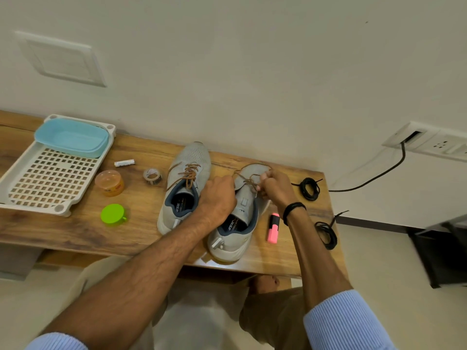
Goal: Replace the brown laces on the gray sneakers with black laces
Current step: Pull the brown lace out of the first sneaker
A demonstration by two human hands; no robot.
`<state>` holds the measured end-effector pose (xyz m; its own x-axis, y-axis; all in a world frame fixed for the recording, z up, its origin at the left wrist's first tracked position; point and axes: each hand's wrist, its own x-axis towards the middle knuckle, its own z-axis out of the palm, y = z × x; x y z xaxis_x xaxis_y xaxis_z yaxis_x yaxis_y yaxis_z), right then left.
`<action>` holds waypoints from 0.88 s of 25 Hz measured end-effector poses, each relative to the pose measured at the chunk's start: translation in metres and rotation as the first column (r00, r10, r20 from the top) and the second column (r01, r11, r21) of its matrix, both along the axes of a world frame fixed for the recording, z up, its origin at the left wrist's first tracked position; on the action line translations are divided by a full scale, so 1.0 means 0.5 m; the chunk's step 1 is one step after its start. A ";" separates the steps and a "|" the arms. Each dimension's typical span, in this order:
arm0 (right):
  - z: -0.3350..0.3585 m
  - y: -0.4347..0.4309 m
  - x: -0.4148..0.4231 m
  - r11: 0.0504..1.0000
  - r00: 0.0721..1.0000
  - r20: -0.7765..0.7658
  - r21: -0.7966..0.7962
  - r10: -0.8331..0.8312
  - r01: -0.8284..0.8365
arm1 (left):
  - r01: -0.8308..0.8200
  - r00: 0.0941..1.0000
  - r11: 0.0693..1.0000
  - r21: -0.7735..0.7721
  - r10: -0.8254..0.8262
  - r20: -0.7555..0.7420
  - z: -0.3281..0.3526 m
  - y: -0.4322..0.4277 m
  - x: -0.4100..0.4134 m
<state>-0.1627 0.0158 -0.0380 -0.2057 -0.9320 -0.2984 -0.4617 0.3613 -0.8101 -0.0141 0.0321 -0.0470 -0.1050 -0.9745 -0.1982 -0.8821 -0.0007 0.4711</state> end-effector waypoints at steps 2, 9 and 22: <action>0.011 -0.006 0.007 1.000 0.995 0.103 -0.020 -0.019 0.021 | -0.011 1.000 1.000 -0.026 0.012 0.018 0.002 0.000 0.004; 0.034 -0.019 -0.013 0.966 0.723 0.642 0.202 -0.255 0.161 | -0.055 0.998 0.996 -0.065 0.055 0.001 0.001 -0.005 0.022; 0.078 0.002 -0.078 0.964 0.278 0.926 0.266 -0.257 0.005 | -0.032 0.995 0.998 -0.061 0.037 0.091 0.006 -0.002 0.012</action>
